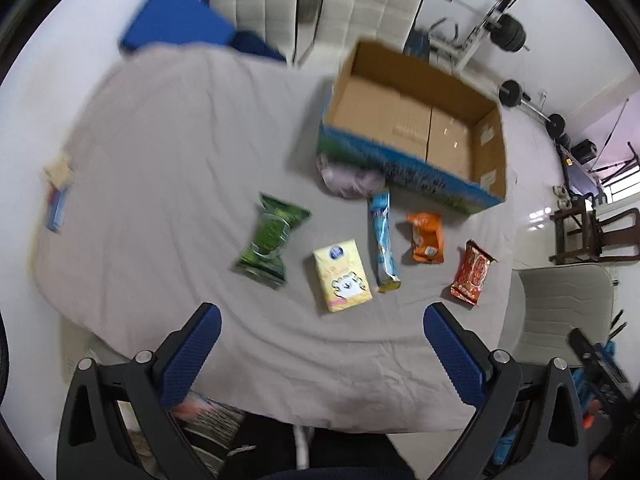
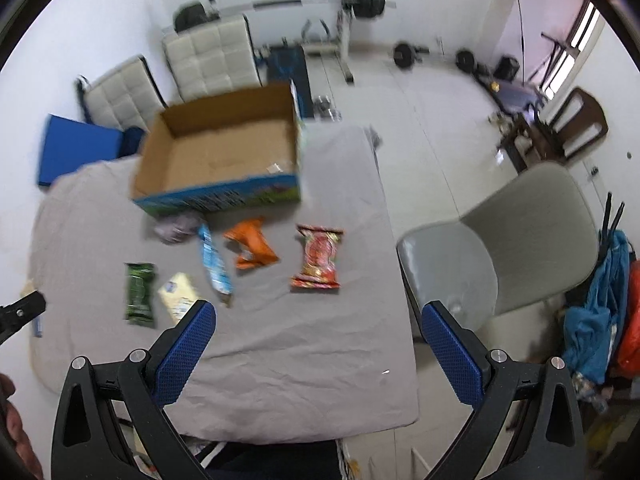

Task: Organize soft objects
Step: 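Grasp the yellow tissue pack with the left tool while the right tool grasps the red floral bag, then carry both items into the box and open both tools to release them, then withdraw both tools from the box toward the remaining items, then grasp the green snack bag with the left tool while the right tool grasps the orange bag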

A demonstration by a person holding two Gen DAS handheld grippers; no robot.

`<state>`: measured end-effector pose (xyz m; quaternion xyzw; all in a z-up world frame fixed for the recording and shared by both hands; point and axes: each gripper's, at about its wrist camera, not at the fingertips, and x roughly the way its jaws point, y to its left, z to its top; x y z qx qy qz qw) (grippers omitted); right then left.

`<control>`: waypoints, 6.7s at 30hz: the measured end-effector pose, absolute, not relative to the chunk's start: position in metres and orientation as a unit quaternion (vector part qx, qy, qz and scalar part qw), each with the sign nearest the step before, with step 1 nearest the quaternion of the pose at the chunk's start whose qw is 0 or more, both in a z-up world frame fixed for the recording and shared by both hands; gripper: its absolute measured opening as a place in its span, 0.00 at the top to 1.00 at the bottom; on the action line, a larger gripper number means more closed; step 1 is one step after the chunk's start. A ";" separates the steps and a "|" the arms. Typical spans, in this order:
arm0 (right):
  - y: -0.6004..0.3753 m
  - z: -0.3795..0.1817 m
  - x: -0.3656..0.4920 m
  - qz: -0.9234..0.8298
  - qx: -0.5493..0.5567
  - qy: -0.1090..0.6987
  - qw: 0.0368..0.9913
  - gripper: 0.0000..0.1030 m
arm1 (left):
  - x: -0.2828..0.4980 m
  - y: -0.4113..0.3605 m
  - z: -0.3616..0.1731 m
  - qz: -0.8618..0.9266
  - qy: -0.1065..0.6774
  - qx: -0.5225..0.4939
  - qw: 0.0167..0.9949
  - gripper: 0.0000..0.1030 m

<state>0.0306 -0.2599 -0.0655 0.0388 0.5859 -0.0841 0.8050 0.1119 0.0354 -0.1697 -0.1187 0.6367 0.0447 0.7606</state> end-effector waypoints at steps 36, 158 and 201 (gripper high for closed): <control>-0.305 -0.391 0.199 -0.065 0.102 0.744 0.657 0.27 | 0.168 -0.012 -0.409 0.086 0.764 -0.138 0.624 0.41; -0.222 -0.120 0.209 0.010 0.038 0.567 0.823 0.00 | 0.245 -0.041 -0.127 -0.027 0.532 0.000 0.846 0.00; -0.210 -0.373 0.211 0.004 0.065 0.740 0.670 0.29 | 0.183 0.017 -0.379 0.024 0.728 -0.079 0.681 0.64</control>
